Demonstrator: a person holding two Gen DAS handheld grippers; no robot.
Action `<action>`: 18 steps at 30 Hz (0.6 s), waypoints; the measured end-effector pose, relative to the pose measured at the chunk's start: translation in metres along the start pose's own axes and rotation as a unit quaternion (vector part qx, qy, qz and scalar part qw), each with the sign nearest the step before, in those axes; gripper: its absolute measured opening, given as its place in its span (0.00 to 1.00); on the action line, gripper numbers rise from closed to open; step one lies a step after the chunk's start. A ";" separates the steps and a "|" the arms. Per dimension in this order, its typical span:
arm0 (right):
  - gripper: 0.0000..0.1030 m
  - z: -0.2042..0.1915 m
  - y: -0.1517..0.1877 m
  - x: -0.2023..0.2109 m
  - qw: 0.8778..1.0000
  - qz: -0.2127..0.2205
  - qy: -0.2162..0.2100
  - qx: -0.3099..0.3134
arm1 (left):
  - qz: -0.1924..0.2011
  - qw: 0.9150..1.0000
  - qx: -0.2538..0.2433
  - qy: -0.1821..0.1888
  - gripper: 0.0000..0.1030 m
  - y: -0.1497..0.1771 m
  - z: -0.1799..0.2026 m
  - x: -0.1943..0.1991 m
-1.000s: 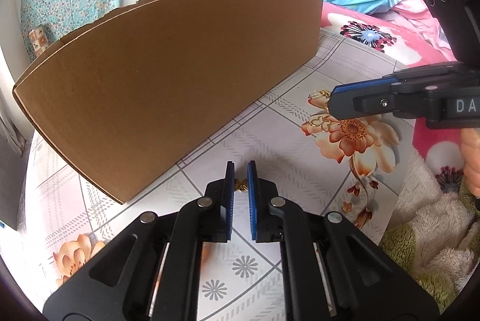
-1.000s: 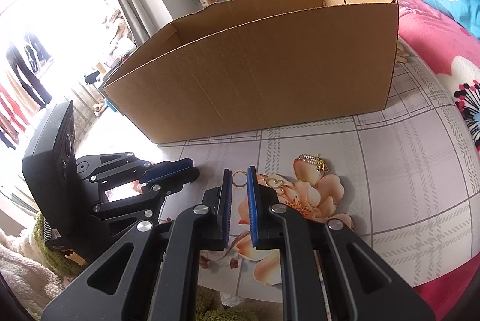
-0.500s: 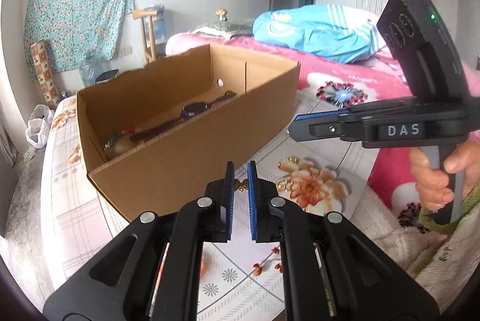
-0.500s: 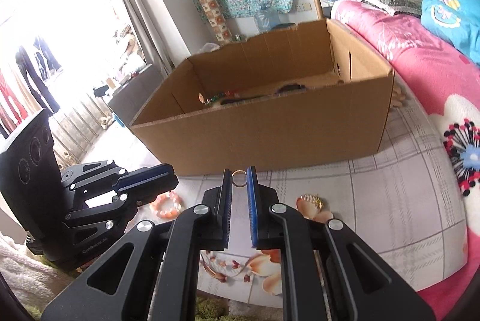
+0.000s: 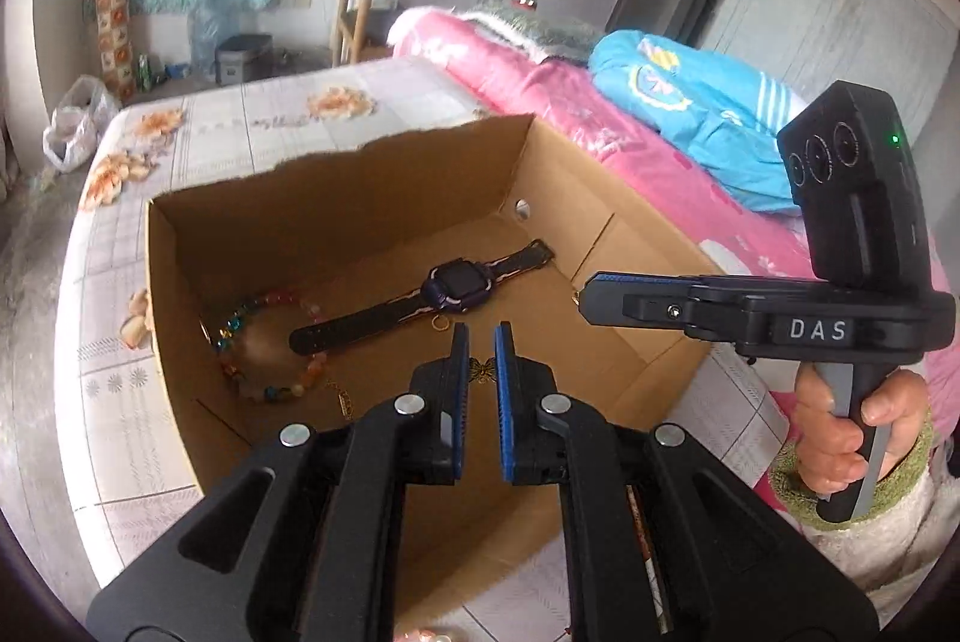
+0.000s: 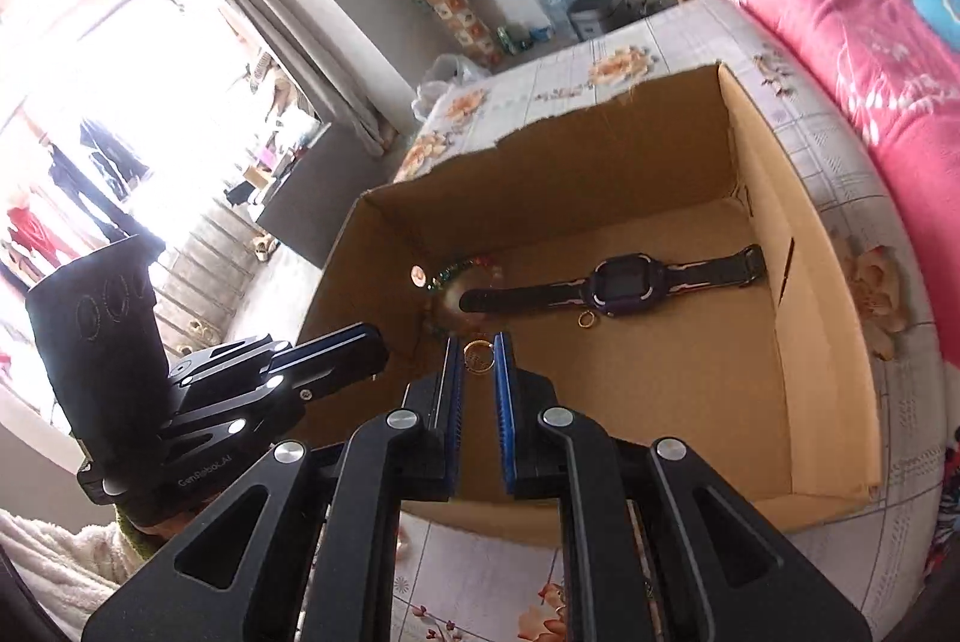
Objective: Organize jewelry
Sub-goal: 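Carry the charm into the cardboard box and open the left gripper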
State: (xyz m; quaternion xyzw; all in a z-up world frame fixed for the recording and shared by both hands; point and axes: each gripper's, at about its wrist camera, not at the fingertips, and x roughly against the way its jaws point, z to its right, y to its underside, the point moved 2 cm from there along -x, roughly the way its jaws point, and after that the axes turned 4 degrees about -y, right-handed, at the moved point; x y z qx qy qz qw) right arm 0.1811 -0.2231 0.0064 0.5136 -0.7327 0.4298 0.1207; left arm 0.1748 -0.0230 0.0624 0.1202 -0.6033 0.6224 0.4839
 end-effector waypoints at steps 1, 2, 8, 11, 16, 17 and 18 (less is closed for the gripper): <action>0.10 0.006 -0.004 -0.006 1.000 -0.009 0.002 -0.010 | -0.013 1.000 0.015 -0.002 0.07 -0.002 -0.007 -0.008; 0.11 0.011 -0.007 -0.012 1.000 -0.018 0.001 -0.019 | -0.023 0.999 0.026 -0.003 0.07 -0.003 -0.012 -0.014; 0.11 0.036 -0.013 -0.018 0.998 -0.020 -0.009 -0.056 | -0.043 0.997 0.071 0.003 0.09 -0.008 -0.024 -0.031; 0.11 0.043 -0.014 -0.016 0.998 -0.012 -0.013 -0.065 | -0.042 0.996 0.075 -0.001 0.16 -0.008 -0.026 -0.032; 0.11 0.049 -0.012 -0.004 0.997 0.006 -0.018 -0.075 | -0.028 0.996 0.086 0.002 0.16 -0.008 -0.030 -0.025; 0.11 0.049 -0.012 0.000 0.997 0.012 -0.019 -0.077 | -0.022 0.996 0.085 0.001 0.17 -0.008 -0.030 -0.022; 0.11 0.049 -0.011 0.004 0.996 0.019 -0.020 -0.080 | -0.015 0.996 0.083 0.001 0.18 -0.007 -0.029 -0.018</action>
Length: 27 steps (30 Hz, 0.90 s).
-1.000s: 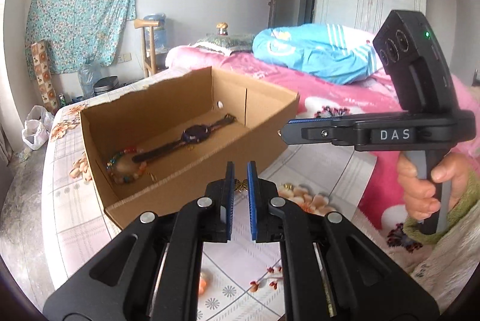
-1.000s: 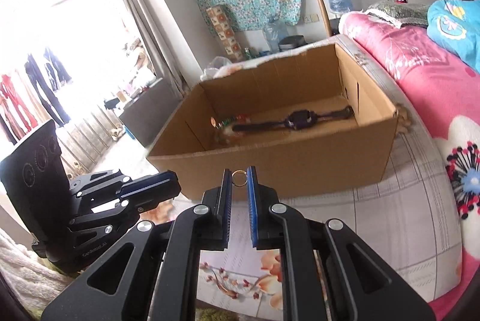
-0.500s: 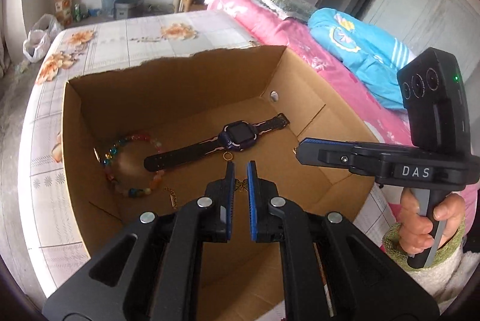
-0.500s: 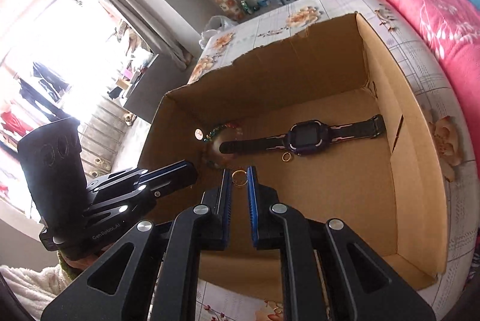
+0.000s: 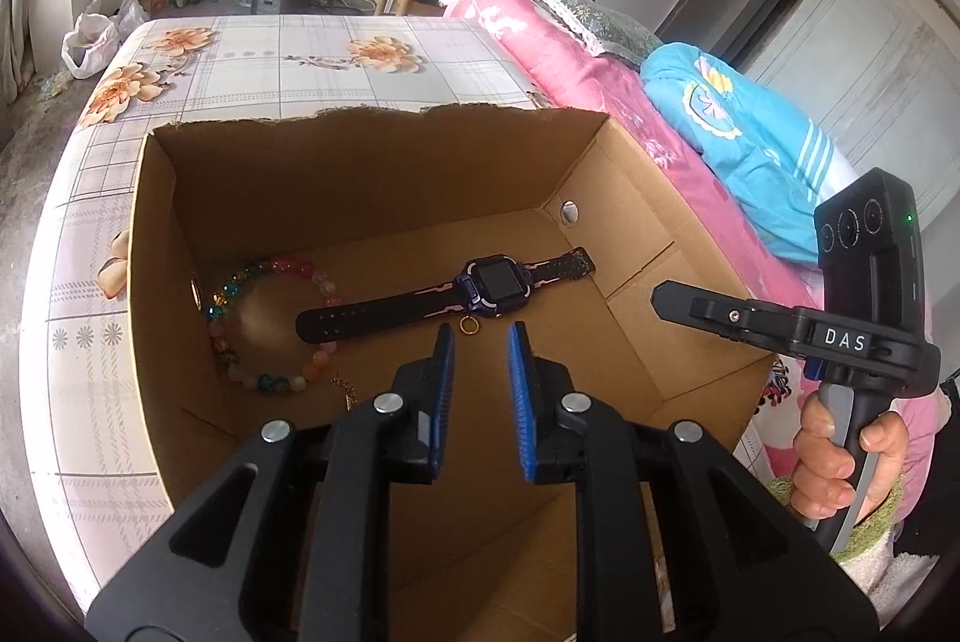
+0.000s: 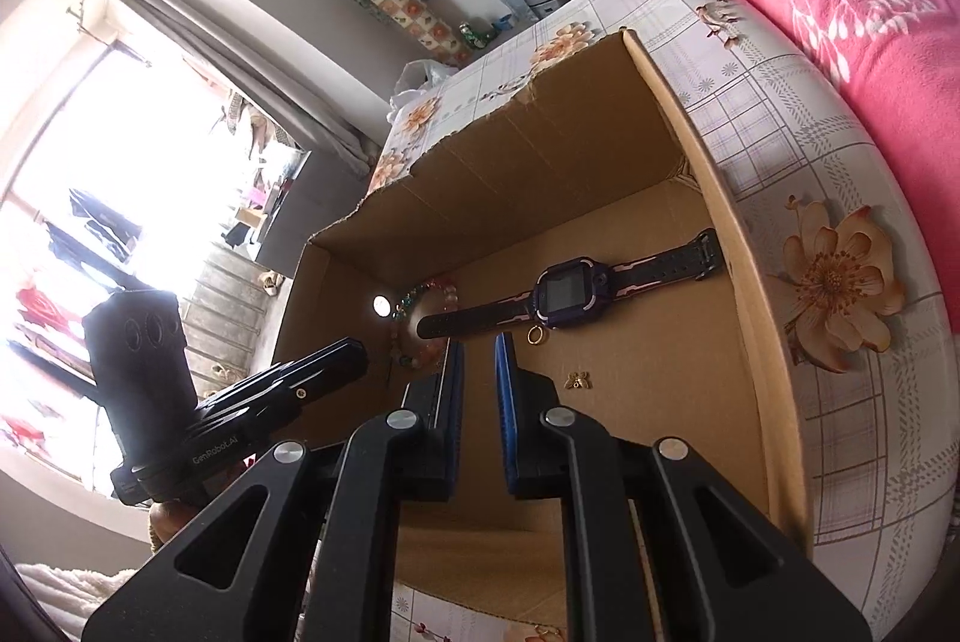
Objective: Organize jewelry
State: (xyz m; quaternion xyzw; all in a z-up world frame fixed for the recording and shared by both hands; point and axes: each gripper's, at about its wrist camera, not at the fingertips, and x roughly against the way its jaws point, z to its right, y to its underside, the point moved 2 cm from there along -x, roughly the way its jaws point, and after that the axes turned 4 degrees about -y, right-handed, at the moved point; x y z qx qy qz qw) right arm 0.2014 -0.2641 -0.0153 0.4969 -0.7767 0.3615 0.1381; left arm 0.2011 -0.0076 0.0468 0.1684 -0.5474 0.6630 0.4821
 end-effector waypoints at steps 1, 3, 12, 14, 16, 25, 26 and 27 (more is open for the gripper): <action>0.11 -0.001 0.001 0.005 1.000 0.006 -0.002 -0.001 | 0.008 1.000 -0.003 0.000 0.21 0.001 0.001 0.005; 0.21 -0.003 0.005 0.016 1.000 0.021 -0.007 0.000 | 0.032 0.999 -0.012 0.000 0.23 0.007 0.005 0.018; 0.44 -0.034 0.048 0.074 0.993 0.102 -0.023 0.056 | 0.123 0.991 -0.049 -0.001 0.58 0.061 0.009 0.087; 0.49 -0.040 0.063 0.089 0.990 0.121 -0.030 0.072 | 0.130 0.990 -0.052 -0.003 0.64 0.079 0.006 0.102; 0.55 -0.045 0.078 0.099 0.986 0.138 -0.028 0.085 | 0.135 0.989 -0.058 -0.006 0.72 0.097 0.003 0.112; 0.63 -0.023 0.145 0.099 0.989 0.134 0.009 0.056 | 0.085 0.993 -0.076 -0.036 0.81 0.165 0.007 0.095; 0.63 -0.017 0.151 0.095 0.991 0.126 0.017 0.046 | 0.075 0.993 -0.081 -0.042 0.81 0.170 0.009 0.089; 0.63 -0.011 0.157 0.089 0.992 0.116 0.028 0.034 | 0.067 0.993 -0.088 -0.047 0.81 0.174 0.013 0.081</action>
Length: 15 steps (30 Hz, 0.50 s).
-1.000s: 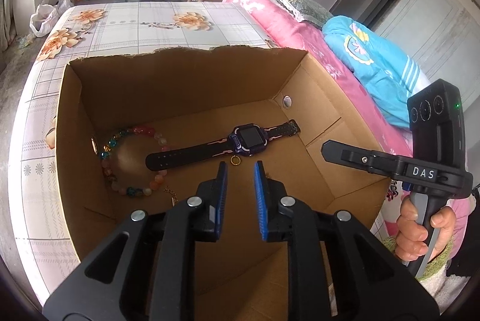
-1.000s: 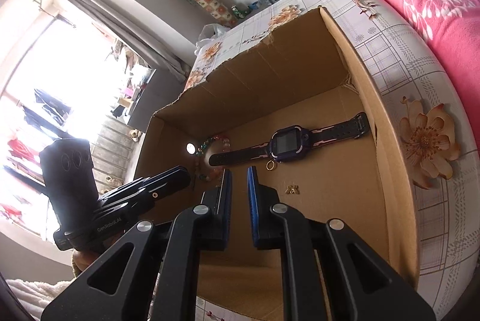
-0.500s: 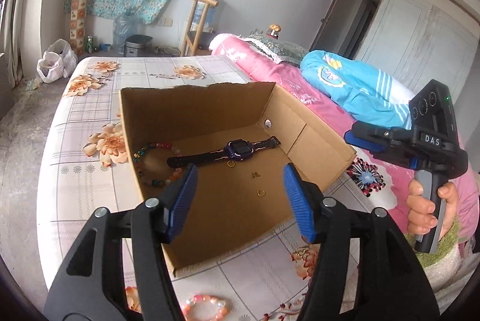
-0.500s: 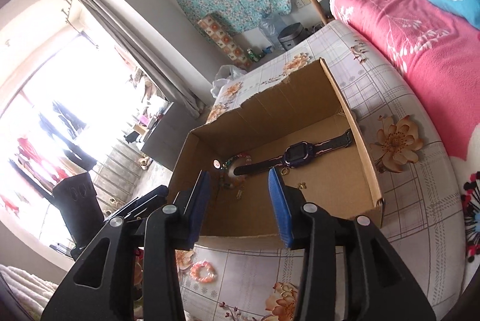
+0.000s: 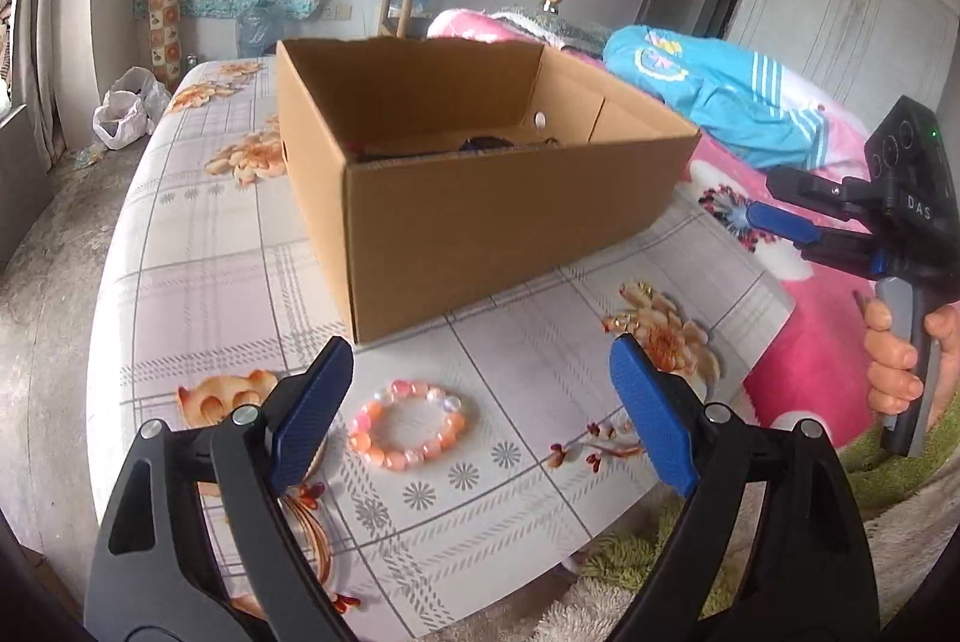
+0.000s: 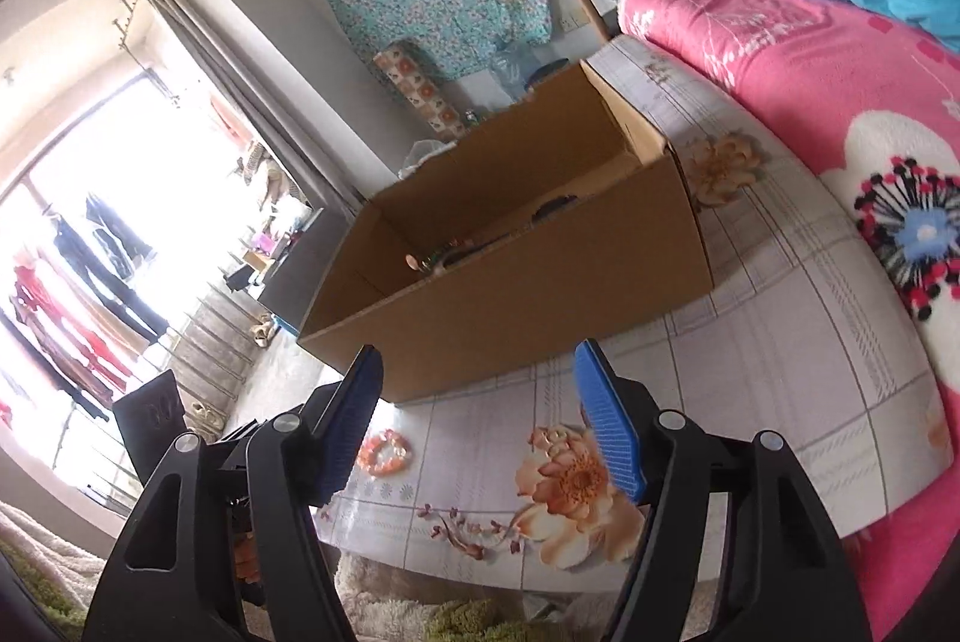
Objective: Organize jewelry
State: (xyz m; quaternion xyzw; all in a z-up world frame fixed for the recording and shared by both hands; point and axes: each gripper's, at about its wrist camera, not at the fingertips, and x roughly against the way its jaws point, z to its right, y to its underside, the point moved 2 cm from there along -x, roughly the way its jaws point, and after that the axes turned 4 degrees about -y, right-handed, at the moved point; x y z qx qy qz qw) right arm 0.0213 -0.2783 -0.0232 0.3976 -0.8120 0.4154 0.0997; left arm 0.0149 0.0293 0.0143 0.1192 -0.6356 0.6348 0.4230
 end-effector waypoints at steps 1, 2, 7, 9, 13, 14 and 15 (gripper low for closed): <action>0.63 0.005 0.007 -0.004 1.000 -0.012 0.014 -0.009 | -0.005 1.000 -0.008 -0.002 0.81 0.004 0.006 -0.005; 0.63 0.012 0.014 -0.009 0.999 -0.027 0.029 -0.022 | -0.008 1.000 -0.017 -0.005 0.81 0.007 0.011 -0.010; 0.63 0.032 0.035 -0.027 0.993 -0.075 0.059 -0.068 | -0.025 0.998 -0.056 -0.029 0.81 0.010 0.034 -0.038; 0.63 0.032 0.036 -0.031 0.993 -0.079 0.066 -0.061 | -0.032 0.996 -0.071 -0.037 0.81 0.009 0.042 -0.049; 0.55 0.029 0.036 -0.036 0.992 -0.079 0.090 -0.040 | -0.052 0.994 -0.090 -0.044 0.81 0.006 0.052 -0.070; 0.52 0.029 0.034 -0.038 0.992 -0.079 0.096 -0.036 | -0.057 0.993 -0.093 -0.047 0.81 0.006 0.054 -0.074; 0.47 0.029 0.032 -0.040 0.991 -0.079 0.103 -0.031 | -0.060 0.992 -0.097 -0.049 0.81 0.007 0.054 -0.076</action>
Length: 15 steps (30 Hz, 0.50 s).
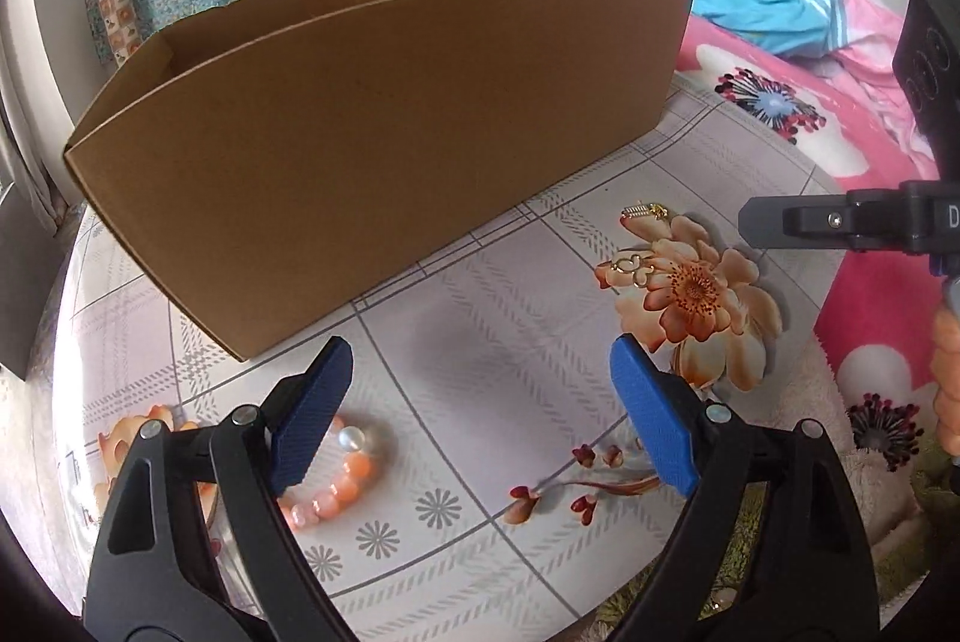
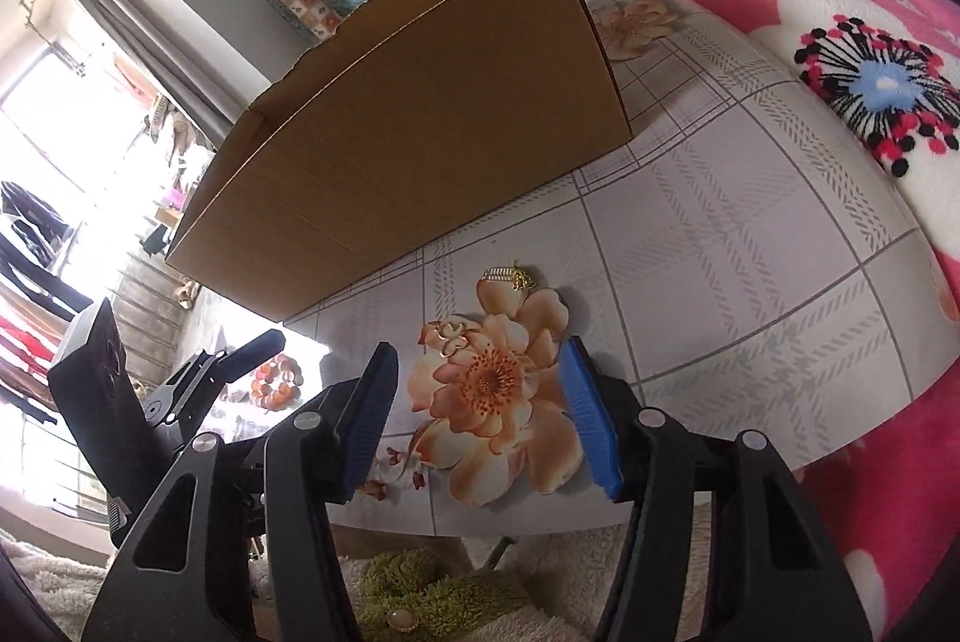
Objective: Organize jewelry
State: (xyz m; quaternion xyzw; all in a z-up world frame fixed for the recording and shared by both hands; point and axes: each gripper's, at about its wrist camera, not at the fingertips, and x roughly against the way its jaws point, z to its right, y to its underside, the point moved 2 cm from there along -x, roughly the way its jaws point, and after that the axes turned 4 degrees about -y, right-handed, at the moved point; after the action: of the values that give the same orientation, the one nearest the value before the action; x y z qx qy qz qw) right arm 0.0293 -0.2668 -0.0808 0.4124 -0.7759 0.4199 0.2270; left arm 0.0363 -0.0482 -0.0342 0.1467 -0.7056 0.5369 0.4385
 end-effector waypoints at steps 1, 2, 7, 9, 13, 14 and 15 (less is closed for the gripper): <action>0.45 -0.001 -0.002 -0.002 1.000 0.000 0.006 0.004 | -0.002 1.000 -0.004 -0.001 0.81 0.000 0.002 -0.002; 0.42 -0.001 -0.006 -0.003 1.000 0.002 0.011 0.009 | -0.005 1.000 -0.007 -0.003 0.81 0.000 0.003 -0.004; 0.29 -0.001 -0.010 -0.011 0.999 0.000 0.030 0.028 | -0.023 1.000 -0.015 -0.015 0.82 0.003 0.005 -0.012; 0.24 -0.004 -0.007 -0.012 0.999 -0.005 0.021 0.031 | -0.024 1.000 -0.012 -0.017 0.83 0.005 0.004 -0.013; 0.16 -0.012 -0.001 -0.024 0.999 -0.020 0.002 0.039 | -0.030 0.999 0.003 -0.019 0.88 0.005 0.002 -0.015; 0.15 -0.014 -0.001 -0.027 0.999 -0.022 0.002 0.042 | -0.031 0.999 0.007 -0.018 0.89 0.005 0.000 -0.015; 0.14 -0.016 -0.001 -0.029 0.999 -0.023 0.003 0.044 | -0.032 0.999 0.009 -0.019 0.91 0.006 0.000 -0.016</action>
State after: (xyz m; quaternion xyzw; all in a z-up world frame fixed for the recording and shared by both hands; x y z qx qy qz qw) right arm 0.0460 -0.2412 -0.0919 0.4387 -0.7462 0.4498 0.2202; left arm 0.0411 -0.0498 -0.0501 0.1836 -0.7040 0.5261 0.4403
